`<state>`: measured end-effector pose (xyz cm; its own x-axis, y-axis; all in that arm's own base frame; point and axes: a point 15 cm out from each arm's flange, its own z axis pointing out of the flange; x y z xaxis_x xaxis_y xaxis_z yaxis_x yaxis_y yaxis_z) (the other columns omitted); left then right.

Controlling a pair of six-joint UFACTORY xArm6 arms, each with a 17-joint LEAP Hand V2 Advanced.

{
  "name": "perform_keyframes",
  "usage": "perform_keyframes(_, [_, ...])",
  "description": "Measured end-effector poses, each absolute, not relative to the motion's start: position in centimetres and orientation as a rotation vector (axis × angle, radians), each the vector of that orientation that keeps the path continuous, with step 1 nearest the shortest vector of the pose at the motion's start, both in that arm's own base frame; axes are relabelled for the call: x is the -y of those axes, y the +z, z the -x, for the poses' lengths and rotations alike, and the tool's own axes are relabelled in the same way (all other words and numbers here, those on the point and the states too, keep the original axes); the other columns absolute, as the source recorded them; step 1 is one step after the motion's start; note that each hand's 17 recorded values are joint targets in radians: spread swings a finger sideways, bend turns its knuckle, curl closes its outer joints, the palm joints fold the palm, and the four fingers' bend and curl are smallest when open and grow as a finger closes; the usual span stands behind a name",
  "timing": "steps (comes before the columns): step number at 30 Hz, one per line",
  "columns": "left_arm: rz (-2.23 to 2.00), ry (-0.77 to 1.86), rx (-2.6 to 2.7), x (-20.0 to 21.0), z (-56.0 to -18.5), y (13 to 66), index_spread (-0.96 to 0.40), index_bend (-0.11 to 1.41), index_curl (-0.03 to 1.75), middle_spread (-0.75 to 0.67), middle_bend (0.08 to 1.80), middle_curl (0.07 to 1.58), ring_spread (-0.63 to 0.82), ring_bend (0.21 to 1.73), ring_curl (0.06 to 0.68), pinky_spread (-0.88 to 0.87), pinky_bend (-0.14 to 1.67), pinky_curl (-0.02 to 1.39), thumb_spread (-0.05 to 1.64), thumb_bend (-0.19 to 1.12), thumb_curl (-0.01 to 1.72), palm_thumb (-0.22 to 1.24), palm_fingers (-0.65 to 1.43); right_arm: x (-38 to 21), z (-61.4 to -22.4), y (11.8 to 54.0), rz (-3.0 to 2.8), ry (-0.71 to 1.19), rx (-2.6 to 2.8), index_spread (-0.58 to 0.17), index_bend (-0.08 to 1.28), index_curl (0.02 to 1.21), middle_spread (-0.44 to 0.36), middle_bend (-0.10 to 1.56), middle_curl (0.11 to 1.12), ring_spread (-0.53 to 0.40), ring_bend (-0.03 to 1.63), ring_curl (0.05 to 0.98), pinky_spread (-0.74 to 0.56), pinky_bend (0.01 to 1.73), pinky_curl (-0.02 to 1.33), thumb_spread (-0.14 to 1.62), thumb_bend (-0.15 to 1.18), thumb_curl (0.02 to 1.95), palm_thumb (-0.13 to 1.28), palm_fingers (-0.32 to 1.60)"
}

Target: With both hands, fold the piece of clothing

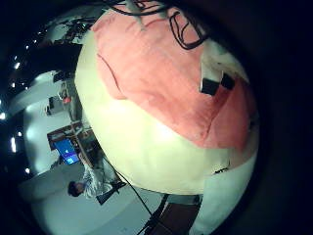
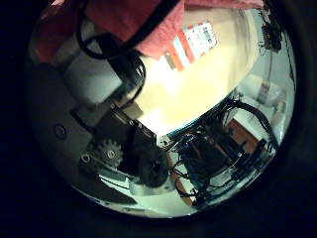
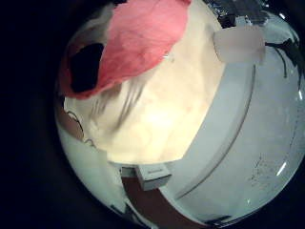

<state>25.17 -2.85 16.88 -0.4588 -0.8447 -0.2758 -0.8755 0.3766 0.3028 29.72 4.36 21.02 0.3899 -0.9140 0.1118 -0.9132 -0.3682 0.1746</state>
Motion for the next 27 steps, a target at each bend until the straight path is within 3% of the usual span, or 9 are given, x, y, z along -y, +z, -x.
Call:
perform_keyframes(15, [1.556,0.687,-2.649,2.2,-25.5,24.4,-0.59,0.51,0.61,-0.52,1.03,0.59,-0.56,0.96,0.401,-0.72,1.06,0.45,1.33,0.24,0.78,0.71,1.23,-3.6,-27.6,22.3,-2.403,-0.051,1.613,-0.341,0.91,1.06,-0.156,1.24,0.83,-0.235,1.29,0.796,-0.29,1.05,1.15,1.22,-0.01,0.75,1.11,1.08])
perform_keyframes(27, [1.650,0.857,-2.711,2.6,-24.5,33.1,-0.61,0.50,0.68,-0.51,1.08,0.58,-0.56,0.99,0.419,-0.71,1.07,0.45,1.37,0.25,0.91,0.68,1.22,-4.2,-27.3,29.0,-2.421,-0.069,1.716,-0.341,0.91,1.06,-0.156,1.24,0.83,-0.236,1.29,0.797,-0.30,1.05,1.16,1.21,0.00,0.75,1.12,1.08])
